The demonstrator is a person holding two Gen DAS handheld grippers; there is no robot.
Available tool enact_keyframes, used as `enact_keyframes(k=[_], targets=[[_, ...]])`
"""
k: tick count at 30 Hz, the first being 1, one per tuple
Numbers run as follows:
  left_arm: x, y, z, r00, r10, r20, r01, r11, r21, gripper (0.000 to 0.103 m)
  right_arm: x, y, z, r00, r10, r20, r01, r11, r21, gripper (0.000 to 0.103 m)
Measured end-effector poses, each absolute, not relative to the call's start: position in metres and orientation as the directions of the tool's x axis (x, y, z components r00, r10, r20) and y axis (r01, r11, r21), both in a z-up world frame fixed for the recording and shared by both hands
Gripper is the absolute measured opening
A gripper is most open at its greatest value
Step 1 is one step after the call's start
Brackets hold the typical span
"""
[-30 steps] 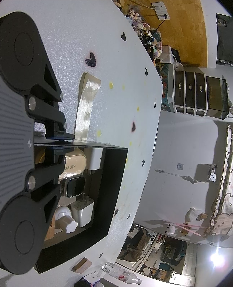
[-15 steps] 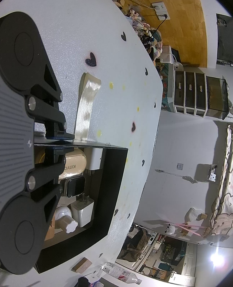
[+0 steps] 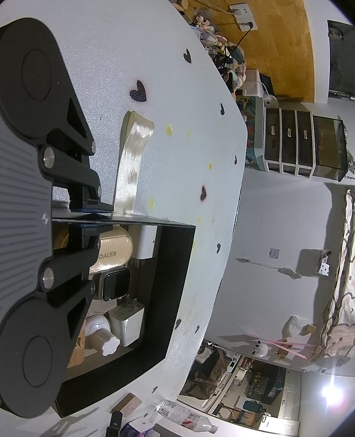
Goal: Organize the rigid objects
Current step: 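Move the right gripper to the second wooden coaster and grasp it, then carry the second coaster into the black box and release it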
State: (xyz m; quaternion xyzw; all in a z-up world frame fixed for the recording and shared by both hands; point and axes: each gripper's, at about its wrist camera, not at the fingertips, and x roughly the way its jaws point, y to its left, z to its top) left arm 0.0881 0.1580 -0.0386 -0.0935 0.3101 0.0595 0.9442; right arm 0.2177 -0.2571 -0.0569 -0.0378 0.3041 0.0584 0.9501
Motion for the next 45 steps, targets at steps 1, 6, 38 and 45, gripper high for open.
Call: enact_keyframes(k=[1,6,38,45], targets=[[0.088,0.158,-0.039,0.8,0.054,-0.597,-0.171,0.975,-0.14,0.007,0.221,-0.261,-0.059,0.811,0.089,-0.579,-0.145,0.988,-0.052,0.103],[0.088,0.158,-0.039,0.8,0.055,-0.597,-0.172,0.975,-0.141,0.007,0.242,-0.282,-0.064,0.819,0.146,-0.555,-0.207,0.977,-0.049,0.103],[0.087,0.156,-0.038,0.798,0.07,-0.598,-0.197,0.969,-0.15,0.007,0.268,-0.222,-0.073,0.732,0.177,-0.658,-0.222,0.975,0.015,0.093],[0.087,0.156,-0.038,0.799,0.07,-0.597,-0.198,0.968,-0.152,0.007,0.261,-0.232,-0.061,0.724,0.186,-0.665,-0.164,0.982,0.095,0.076]])
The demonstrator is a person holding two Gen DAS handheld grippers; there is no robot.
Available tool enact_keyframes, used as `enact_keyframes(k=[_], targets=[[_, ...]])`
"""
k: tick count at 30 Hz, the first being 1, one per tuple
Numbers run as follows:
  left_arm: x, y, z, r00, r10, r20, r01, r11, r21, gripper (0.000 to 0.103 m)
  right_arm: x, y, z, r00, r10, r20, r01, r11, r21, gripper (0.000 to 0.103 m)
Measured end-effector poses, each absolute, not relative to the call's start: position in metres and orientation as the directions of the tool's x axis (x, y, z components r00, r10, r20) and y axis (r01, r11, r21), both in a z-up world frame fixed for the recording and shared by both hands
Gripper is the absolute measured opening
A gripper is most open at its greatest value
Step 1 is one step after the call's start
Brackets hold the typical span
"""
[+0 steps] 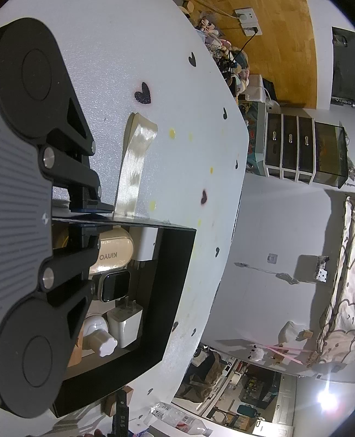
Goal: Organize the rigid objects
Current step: 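Carry the second coaster into the black box and release it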
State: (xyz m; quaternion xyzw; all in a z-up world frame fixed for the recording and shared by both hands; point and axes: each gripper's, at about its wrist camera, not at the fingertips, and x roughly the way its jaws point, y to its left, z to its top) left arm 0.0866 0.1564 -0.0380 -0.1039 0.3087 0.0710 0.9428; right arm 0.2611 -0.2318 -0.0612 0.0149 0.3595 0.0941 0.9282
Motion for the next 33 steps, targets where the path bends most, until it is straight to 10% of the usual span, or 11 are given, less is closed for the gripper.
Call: enact_keyframes(k=[17,33], targets=[[0.087,0.156,-0.038,0.8,0.069,-0.596,-0.197,0.968,-0.152,0.007,0.171,-0.148,0.032,0.636,0.543,-0.547,-0.483,0.834,0.267,0.076],[0.088,0.157,-0.038,0.802,0.055,-0.595,-0.19,0.968,-0.166,0.008,0.143,-0.052,0.027,0.495,0.505,-0.707,-0.442,0.847,0.296,0.076]])
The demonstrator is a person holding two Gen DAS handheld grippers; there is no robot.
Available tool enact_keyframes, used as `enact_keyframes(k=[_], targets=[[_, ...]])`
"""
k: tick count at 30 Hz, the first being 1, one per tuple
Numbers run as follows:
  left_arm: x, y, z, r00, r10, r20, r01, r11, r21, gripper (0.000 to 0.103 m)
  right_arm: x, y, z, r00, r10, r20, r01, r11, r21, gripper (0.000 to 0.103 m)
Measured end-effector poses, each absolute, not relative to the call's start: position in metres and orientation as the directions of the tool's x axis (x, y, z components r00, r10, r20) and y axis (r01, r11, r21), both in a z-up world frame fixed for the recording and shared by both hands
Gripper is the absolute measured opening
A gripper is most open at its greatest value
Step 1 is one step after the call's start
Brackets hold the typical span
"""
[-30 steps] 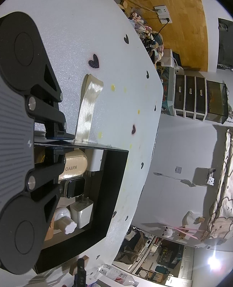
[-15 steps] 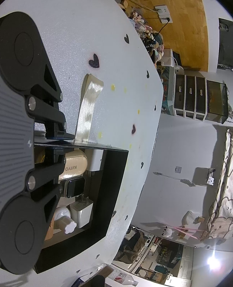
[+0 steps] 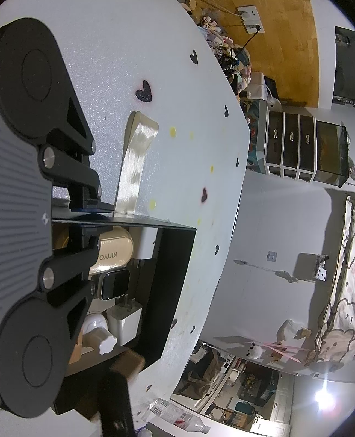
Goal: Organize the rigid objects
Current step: 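Carry the second coaster into the black box and release it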
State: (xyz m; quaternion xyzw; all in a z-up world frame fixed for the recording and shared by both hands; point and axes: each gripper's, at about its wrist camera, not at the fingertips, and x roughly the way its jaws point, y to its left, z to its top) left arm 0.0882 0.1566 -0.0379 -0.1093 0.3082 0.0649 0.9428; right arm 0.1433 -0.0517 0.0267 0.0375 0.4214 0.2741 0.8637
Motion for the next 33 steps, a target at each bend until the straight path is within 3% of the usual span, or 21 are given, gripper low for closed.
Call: enact_keyframes(k=[12,14,33], targets=[[0.089,0.156,-0.039,0.806,0.043,-0.591,-0.18,0.968,-0.175,0.008,0.154,-0.015,-0.002,0.43,0.444,-0.786,-0.321,0.889,0.326,0.078],[0.089,0.156,-0.039,0.806,0.044,-0.591,-0.18,0.968,-0.173,0.008,0.154,-0.014,-0.005,0.419,0.448,-0.79,-0.325,0.886,0.33,0.083],[0.088,0.156,-0.039,0.805,0.044,-0.591,-0.181,0.968,-0.174,0.008,0.151,-0.021,-0.003,0.428,0.427,-0.797,-0.318,0.896,0.309,0.086]])
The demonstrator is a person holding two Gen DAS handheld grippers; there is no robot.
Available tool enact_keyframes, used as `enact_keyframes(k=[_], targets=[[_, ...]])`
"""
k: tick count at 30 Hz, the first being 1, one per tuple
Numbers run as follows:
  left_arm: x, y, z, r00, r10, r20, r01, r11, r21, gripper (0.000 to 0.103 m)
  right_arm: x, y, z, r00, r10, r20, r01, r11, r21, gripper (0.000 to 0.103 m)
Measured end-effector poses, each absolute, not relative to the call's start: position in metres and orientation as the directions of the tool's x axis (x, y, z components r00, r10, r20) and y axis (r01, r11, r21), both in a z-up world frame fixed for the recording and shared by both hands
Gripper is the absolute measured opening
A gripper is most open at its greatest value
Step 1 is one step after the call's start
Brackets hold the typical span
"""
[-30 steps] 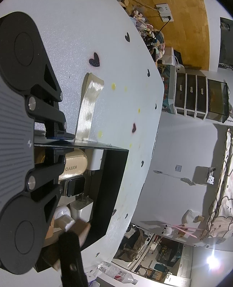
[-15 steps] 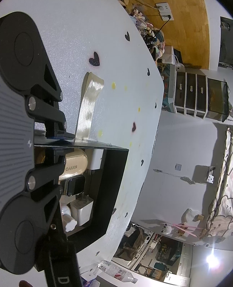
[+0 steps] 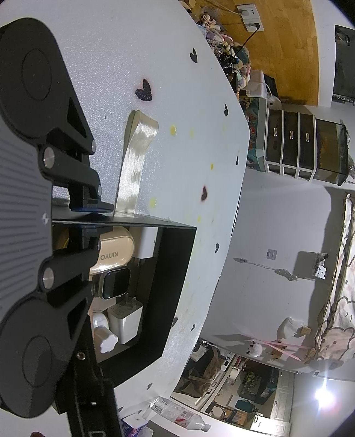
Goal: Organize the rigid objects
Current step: 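Carry the second coaster into the black box and release it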
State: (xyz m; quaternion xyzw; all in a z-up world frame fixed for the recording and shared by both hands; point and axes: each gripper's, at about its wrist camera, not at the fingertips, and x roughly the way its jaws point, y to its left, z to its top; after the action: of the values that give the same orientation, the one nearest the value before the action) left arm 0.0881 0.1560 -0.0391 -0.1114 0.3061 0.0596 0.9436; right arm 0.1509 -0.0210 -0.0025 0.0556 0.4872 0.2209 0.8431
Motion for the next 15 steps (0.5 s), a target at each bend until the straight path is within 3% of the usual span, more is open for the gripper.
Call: enact_keyframes(k=[15], targets=[[0.088,0.156,-0.039,0.806,0.044,-0.591,-0.18,0.968,-0.173,0.008,0.136,-0.036,0.016,0.494,0.421,-0.761,-0.349,0.897,0.269,0.094]])
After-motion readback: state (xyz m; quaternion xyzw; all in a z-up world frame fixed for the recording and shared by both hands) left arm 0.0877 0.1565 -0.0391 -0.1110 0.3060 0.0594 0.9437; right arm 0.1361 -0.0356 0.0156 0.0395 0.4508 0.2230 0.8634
